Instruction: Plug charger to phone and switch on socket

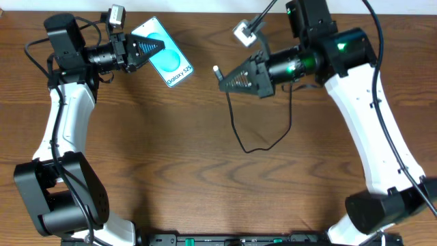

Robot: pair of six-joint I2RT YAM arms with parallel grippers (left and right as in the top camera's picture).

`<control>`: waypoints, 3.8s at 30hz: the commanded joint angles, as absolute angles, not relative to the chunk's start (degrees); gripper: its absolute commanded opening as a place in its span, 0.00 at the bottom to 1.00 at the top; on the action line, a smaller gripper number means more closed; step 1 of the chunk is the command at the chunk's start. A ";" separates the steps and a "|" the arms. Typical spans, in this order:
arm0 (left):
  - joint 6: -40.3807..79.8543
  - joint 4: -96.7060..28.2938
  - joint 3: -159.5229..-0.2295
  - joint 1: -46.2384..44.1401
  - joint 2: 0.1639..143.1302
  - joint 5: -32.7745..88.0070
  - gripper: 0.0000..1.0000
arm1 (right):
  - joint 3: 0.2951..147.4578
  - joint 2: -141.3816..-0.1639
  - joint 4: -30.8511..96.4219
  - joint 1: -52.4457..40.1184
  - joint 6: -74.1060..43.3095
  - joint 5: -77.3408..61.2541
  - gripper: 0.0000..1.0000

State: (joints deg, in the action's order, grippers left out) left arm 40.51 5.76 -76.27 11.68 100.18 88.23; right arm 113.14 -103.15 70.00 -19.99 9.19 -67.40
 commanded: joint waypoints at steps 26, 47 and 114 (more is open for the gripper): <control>53.41 15.77 -76.95 11.94 98.80 85.06 0.07 | 112.81 -122.96 68.75 -26.37 16.23 -88.14 0.01; 55.20 13.74 -76.95 11.92 98.80 90.06 0.07 | 112.81 -122.96 70.04 -26.89 16.32 -84.99 0.01; 50.00 11.20 -75.99 13.17 98.91 90.06 0.08 | 112.84 -122.91 56.12 -26.72 2.57 -85.65 0.01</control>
